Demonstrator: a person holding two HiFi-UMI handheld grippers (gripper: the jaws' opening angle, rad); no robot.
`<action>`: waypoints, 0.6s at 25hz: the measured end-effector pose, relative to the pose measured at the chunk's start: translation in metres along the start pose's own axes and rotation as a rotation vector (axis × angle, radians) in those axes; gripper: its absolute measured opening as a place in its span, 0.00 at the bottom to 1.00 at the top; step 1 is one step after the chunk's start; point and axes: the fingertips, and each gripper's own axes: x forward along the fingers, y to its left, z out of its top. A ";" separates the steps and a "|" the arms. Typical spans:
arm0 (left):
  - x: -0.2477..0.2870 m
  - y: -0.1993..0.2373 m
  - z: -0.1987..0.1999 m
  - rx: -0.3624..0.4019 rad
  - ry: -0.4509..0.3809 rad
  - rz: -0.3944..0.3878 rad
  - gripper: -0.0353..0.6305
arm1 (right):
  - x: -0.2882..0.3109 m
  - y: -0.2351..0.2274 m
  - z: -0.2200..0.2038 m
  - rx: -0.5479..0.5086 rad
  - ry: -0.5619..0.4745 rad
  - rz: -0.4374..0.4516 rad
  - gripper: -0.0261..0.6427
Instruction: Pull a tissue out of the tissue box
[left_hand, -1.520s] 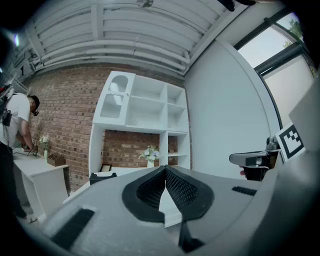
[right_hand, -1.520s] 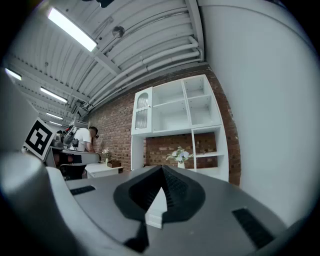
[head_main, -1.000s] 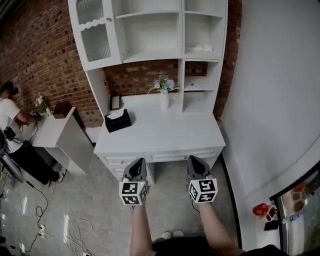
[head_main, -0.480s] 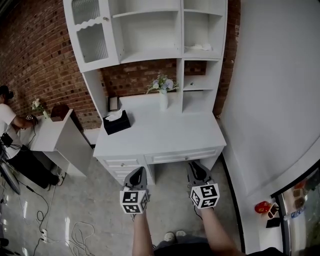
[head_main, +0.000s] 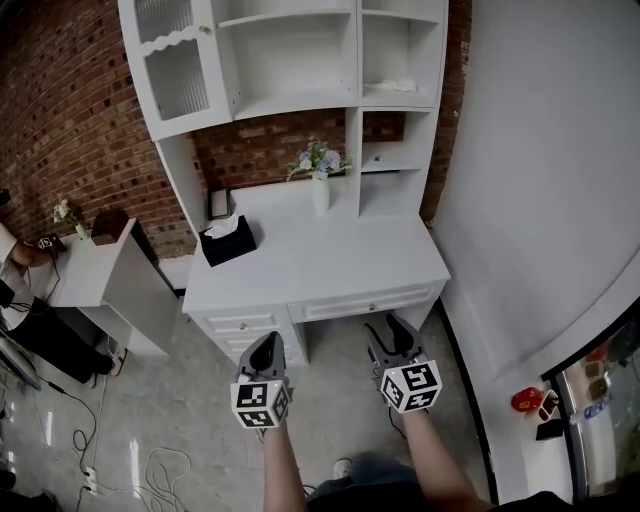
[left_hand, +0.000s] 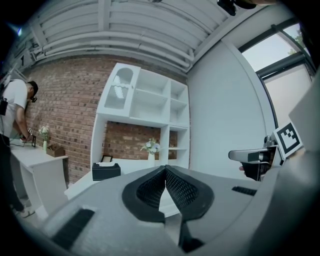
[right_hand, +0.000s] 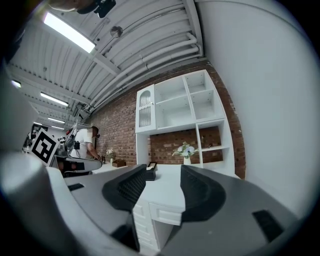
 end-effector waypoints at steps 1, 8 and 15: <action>-0.001 0.002 0.002 0.000 -0.005 0.002 0.07 | 0.000 0.000 0.001 0.001 -0.002 -0.001 0.33; 0.004 0.008 0.014 0.012 -0.025 0.002 0.07 | 0.004 -0.006 0.010 0.014 -0.024 -0.014 0.33; 0.022 0.012 0.026 0.033 -0.044 -0.011 0.07 | 0.018 -0.014 0.018 0.013 -0.048 -0.013 0.33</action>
